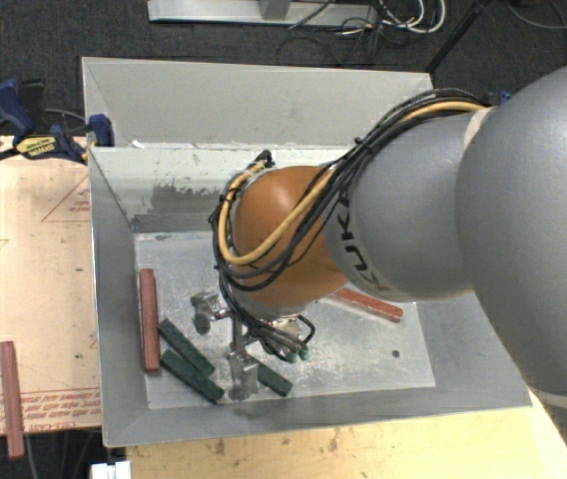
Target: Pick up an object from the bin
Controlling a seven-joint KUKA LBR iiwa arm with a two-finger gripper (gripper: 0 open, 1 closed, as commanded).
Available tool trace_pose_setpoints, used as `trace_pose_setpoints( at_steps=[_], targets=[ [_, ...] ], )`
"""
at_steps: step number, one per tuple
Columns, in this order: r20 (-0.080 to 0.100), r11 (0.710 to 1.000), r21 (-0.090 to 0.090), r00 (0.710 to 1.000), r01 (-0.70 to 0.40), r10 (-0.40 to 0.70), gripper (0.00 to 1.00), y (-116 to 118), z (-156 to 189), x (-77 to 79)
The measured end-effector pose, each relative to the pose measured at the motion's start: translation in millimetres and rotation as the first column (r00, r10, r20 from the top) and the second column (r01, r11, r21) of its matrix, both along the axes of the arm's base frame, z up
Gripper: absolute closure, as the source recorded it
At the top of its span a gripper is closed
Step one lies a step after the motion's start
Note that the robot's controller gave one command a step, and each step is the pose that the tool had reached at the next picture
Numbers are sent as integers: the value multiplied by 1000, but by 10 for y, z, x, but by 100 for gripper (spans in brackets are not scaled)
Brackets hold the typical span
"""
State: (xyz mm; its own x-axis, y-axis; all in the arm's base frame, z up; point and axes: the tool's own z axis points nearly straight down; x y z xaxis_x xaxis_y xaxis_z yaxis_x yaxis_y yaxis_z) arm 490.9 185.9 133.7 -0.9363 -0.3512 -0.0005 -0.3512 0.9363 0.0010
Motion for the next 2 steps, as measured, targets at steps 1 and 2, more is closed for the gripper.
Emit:
trace_pose_setpoints(
  at_steps=[1,2],
  targets=[
    [18,904,-2,904,-428,428,0,395,-542,-72],
    [8,896,-1,896,-444,444,0,10,-628,280]
  ],
)
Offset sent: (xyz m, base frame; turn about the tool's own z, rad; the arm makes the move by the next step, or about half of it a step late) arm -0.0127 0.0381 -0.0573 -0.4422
